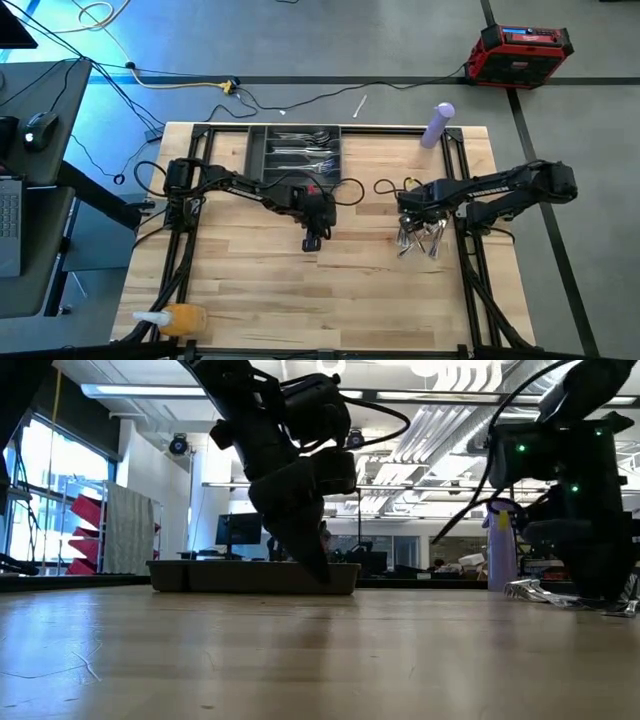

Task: Sort silverware
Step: Put the silver fork into the organizing bin

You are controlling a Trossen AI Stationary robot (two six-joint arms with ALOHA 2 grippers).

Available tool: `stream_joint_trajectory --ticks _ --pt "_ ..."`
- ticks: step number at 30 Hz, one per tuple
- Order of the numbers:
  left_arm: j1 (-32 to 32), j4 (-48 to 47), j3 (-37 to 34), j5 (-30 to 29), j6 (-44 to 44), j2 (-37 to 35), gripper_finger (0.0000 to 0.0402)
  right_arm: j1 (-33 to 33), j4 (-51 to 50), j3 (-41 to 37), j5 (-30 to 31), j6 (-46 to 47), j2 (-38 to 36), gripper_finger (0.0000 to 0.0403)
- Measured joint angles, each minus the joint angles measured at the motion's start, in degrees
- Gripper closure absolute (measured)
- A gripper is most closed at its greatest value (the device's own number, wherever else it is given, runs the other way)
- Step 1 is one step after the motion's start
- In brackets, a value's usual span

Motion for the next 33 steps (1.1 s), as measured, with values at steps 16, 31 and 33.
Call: stream_joint_trajectory --ticks 16,31,33 --pt "0.04 -0.02 -0.02 -1.8 0.61 0.0 0.0312 11.01 -8.57 8.05 -4.86 -41.62 -0.17 0.0204" --pt "-0.02 0.0 -0.04 -1.77 0.59 0.0 0.0312 19.3 -3.84 5.54 -0.28 -34.8 4.31 0.0264" --pt "-0.15 0.0 -0.04 -1.77 0.59 0.0 0.0312 20.15 -2.6 5.55 -1.55 -35.72 6.16 0.0265"
